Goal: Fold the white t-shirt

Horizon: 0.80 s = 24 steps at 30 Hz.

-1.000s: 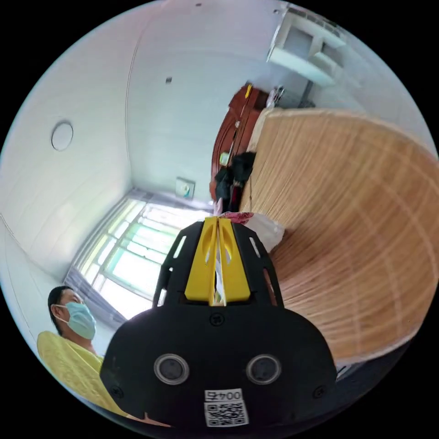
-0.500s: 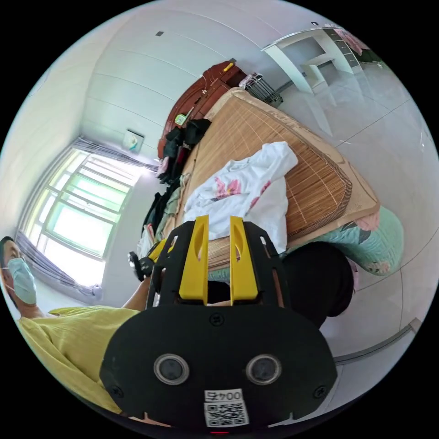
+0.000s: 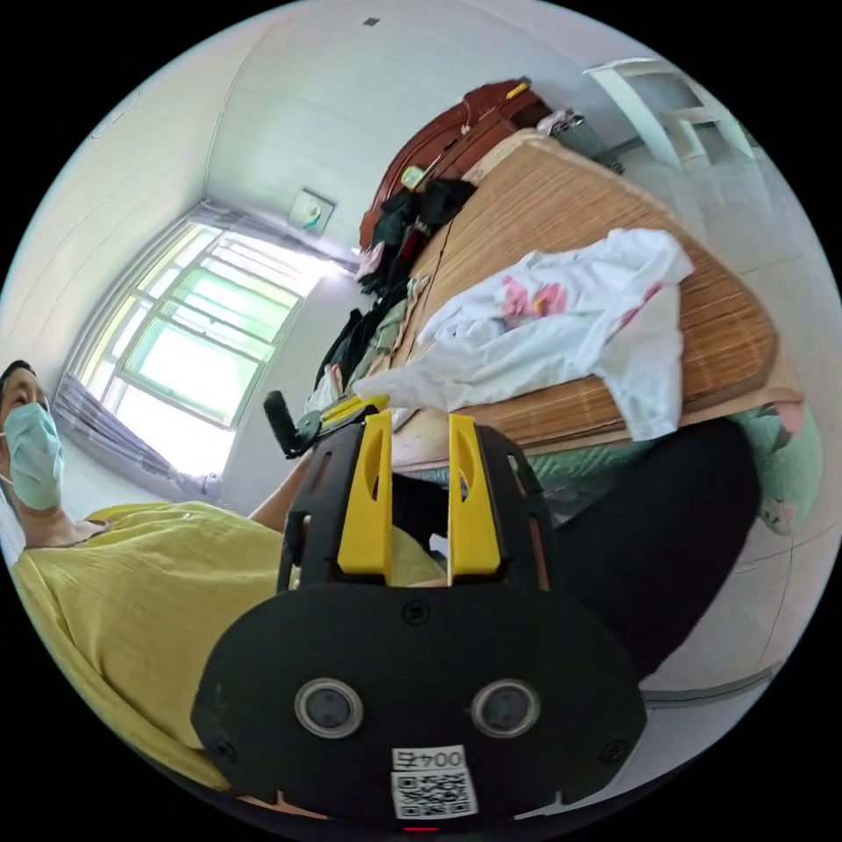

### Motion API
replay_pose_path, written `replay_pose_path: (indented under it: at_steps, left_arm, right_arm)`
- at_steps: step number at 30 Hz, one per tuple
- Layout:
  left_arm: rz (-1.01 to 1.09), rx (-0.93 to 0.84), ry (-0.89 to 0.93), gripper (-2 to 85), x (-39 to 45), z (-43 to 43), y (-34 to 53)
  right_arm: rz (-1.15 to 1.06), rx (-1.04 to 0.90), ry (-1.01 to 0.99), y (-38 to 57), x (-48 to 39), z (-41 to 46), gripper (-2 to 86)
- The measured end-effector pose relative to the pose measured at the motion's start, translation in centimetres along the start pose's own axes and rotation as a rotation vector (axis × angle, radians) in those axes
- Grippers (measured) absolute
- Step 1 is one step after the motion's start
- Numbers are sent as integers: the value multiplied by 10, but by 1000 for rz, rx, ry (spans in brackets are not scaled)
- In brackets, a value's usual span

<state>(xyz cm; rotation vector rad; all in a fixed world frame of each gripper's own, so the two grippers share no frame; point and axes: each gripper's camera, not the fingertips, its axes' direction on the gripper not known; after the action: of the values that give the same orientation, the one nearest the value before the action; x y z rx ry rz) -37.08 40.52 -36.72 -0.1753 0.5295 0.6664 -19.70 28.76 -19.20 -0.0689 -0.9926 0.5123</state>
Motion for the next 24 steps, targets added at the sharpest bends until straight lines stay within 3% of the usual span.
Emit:
replay_pose_path:
  at_steps: [4, 10, 13, 15, 20, 24]
  left_arm:
    - [91, -63, -99, 42, 73, -3, 9]
    - [137, -77, -99, 57, 109, -8, 10]
    - [131, -73, -110, 72, 115, -11, 6]
    - [105, -77, -116, 79, 113, -13, 7]
    - [-17, -185, -250, 108, 88, -8, 35]
    - [-140, -290, -323, 126, 64, 5, 60]
  right_arm:
    - [79, -102, -131, -14, 15, 60, 140]
    - [193, -275, -261, -35, 38, 126, 190]
    - [211, -283, -331, -39, 43, 145, 73]
    - [204, -203, -309, -41, 43, 136, 16]
    - [293, 76, -361, -45, 73, 76, -2]
    - [350, 238, -288, -48, 105, 23, -5]
